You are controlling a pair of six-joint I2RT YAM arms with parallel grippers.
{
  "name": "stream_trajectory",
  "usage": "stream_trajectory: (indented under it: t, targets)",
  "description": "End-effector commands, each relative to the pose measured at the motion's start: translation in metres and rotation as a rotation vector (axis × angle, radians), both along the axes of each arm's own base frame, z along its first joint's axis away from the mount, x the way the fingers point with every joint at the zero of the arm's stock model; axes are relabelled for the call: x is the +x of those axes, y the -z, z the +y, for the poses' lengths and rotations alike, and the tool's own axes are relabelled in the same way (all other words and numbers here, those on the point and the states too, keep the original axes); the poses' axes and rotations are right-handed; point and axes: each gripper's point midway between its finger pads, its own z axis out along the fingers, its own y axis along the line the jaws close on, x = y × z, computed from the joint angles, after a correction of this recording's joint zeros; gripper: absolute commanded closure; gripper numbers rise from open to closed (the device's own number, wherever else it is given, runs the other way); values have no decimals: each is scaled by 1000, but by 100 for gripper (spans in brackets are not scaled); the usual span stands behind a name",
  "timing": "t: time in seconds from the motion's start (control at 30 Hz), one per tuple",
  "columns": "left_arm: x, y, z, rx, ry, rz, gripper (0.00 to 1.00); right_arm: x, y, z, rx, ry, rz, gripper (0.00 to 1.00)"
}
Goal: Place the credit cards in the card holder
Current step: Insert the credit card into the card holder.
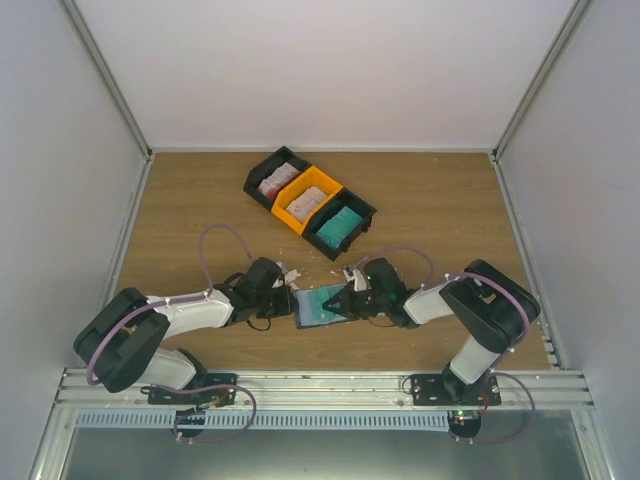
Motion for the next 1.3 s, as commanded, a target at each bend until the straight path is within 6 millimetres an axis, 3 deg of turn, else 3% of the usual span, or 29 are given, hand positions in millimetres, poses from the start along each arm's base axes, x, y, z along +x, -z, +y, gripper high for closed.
stream_trajectory:
  t: [0.0, 0.13, 0.23, 0.3, 0.63, 0.87, 0.97, 1.13, 1.27]
  targets:
    - [-15, 17, 4, 12, 19, 64, 85, -13, 19, 0, -52, -22, 58, 99]
    - [-16, 17, 2, 5, 26, 66, 85, -17, 19, 7, -52, -52, 48, 94]
    - [-16, 17, 2, 3, 28, 66, 85, -19, 17, 9, -62, -63, 34, 74]
    - [-17, 17, 2, 1, 30, 66, 86, -17, 16, 9, -79, -61, 18, 66]
    - [-13, 3, 0, -20, 32, 33, 86, -3, 1, 8, -258, -51, -132, 50]
    - [-12, -10, -2, -42, 37, 4, 81, 3, -7, 8, -475, -35, -269, 29]
    - [-12, -15, -1, -49, 33, -8, 78, 4, -11, 7, -519, -14, -296, 25]
    - [-15, -17, -1, -84, 23, -17, 70, 16, -51, 4, -455, 99, -385, 12]
    - [-17, -17, -5, -106, 39, -8, 64, 23, -49, -4, -527, 118, -403, 11]
